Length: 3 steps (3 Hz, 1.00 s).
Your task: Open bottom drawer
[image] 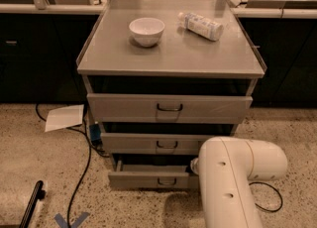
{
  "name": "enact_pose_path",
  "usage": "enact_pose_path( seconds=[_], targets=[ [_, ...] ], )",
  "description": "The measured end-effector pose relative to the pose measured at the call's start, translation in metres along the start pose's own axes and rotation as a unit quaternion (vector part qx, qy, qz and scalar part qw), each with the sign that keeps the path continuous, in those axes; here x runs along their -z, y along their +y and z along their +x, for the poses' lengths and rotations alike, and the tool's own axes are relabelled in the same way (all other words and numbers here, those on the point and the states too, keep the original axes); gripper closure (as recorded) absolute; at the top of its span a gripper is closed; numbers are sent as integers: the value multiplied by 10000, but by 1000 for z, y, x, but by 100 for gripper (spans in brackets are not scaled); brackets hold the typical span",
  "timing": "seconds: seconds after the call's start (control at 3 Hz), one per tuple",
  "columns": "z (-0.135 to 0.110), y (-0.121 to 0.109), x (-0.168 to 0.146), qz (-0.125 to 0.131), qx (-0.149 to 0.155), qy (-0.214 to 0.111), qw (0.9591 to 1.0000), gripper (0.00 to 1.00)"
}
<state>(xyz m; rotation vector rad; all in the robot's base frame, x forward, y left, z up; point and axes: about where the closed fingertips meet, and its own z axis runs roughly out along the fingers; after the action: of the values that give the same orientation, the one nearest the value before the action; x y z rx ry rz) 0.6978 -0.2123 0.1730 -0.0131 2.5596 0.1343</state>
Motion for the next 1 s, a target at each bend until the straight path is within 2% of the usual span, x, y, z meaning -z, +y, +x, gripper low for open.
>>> enact_pose_path(
  seconds=[0.33, 0.67, 1.0],
  targets=[
    [17, -42, 12, 371, -142, 433, 9983, 100],
    [17, -41, 12, 369, -140, 434, 9983, 100],
    [31, -37, 15, 234, 8, 591, 9980, 100]
  ],
)
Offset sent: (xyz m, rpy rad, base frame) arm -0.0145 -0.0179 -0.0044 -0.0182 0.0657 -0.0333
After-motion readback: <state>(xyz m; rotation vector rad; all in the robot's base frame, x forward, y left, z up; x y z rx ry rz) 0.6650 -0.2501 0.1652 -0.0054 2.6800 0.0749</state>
